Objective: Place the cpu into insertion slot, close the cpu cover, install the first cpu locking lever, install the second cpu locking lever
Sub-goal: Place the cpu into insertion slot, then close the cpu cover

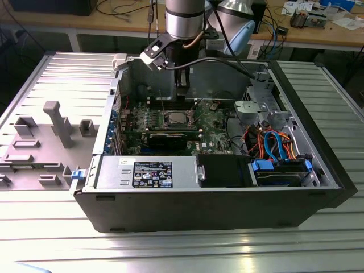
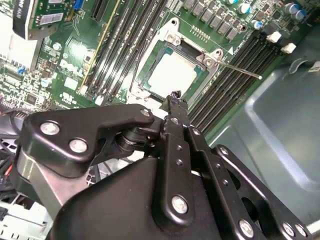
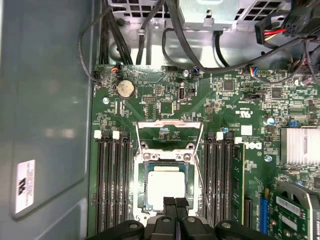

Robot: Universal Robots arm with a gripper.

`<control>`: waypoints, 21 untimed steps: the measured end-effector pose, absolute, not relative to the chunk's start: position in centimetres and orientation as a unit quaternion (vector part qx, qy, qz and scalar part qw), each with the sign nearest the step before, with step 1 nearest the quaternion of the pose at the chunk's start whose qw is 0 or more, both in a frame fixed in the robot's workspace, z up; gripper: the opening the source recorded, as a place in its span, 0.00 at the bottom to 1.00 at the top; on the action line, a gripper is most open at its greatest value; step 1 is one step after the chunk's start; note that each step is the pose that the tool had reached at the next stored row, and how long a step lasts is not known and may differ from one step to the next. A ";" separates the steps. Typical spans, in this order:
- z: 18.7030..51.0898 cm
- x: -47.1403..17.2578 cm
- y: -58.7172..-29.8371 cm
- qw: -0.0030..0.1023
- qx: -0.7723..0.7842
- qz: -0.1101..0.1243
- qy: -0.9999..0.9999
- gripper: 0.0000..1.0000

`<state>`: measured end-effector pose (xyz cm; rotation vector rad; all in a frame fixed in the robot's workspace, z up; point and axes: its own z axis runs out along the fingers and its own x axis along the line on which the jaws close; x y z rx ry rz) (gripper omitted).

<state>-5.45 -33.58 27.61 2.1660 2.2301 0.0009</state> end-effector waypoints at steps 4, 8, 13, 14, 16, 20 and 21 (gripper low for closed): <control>28.2 -5.4 -33.6 0.016 0.697 0.000 0.717 0.11; 28.3 -5.4 -33.6 0.016 0.697 0.000 0.717 0.11; 28.3 -5.3 -33.9 0.016 0.697 0.000 0.717 0.11; 28.3 -5.1 -34.0 0.016 0.697 0.000 0.717 0.11; 28.3 -4.6 -34.0 0.016 0.697 0.000 0.717 0.11; 28.2 -3.6 -34.0 0.016 0.697 -0.001 0.717 0.11; 28.2 -3.4 -34.0 0.016 0.697 -0.001 0.717 0.11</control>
